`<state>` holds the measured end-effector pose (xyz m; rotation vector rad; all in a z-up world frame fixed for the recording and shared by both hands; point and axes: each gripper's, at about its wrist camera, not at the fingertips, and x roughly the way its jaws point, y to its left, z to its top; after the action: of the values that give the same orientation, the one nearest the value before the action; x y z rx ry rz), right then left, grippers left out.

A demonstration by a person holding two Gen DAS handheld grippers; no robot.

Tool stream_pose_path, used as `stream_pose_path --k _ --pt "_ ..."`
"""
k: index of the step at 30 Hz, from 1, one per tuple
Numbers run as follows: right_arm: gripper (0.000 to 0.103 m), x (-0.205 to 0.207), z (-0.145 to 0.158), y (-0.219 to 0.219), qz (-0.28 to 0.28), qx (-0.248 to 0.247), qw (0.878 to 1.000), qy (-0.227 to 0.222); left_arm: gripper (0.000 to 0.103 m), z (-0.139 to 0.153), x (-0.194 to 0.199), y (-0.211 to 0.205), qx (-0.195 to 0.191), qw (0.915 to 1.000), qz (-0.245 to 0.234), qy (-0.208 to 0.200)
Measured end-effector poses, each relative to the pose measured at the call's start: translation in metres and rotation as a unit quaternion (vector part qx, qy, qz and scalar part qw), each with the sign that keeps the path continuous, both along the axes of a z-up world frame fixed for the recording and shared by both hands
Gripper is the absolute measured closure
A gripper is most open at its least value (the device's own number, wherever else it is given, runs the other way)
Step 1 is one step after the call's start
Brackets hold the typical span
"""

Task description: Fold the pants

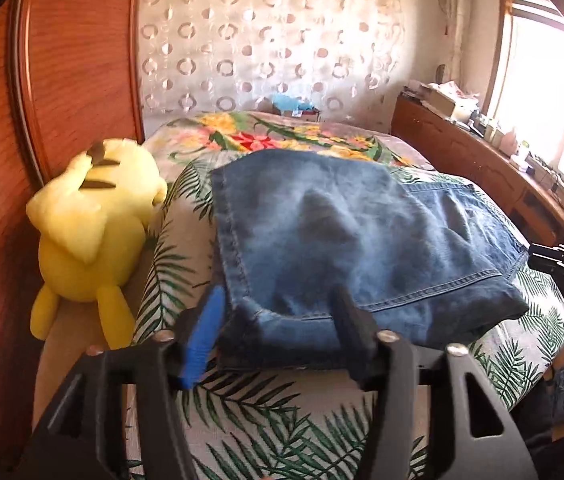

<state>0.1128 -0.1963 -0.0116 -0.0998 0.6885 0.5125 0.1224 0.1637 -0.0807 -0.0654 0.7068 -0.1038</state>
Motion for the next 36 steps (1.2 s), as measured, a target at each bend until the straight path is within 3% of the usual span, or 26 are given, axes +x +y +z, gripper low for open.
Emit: stream_pose_path --k 4,10,15,20,25,36 --pt "0.058 -0.007 -0.002 -0.021 -0.019 -0.001 1.0 0.002 0.027 0.01 -0.002 -0.02 0.008 0.9996 -0.023 -0.012" --pt "0.058 -0.012 -0.002 -0.053 -0.055 -0.003 0.998 0.003 0.025 0.016 0.005 -0.054 0.005 0.9978 -0.064 -0.014" --pt "0.058 -0.009 -0.005 -0.078 -0.093 -0.018 0.995 -0.002 0.025 0.004 0.021 -0.096 0.004 0.994 -0.109 0.004" --pt "0.058 0.0 -0.01 -0.09 -0.125 -0.048 0.991 -0.002 0.025 -0.012 0.035 -0.131 0.006 0.9919 -0.124 0.024" --pt "0.058 0.019 -0.016 -0.106 -0.158 -0.048 0.986 0.017 0.025 -0.019 0.041 -0.155 0.009 0.99 -0.136 0.036" --pt "0.058 0.056 -0.02 -0.117 -0.179 -0.059 0.981 0.054 0.025 -0.024 0.049 -0.165 0.015 0.9889 -0.14 0.045"
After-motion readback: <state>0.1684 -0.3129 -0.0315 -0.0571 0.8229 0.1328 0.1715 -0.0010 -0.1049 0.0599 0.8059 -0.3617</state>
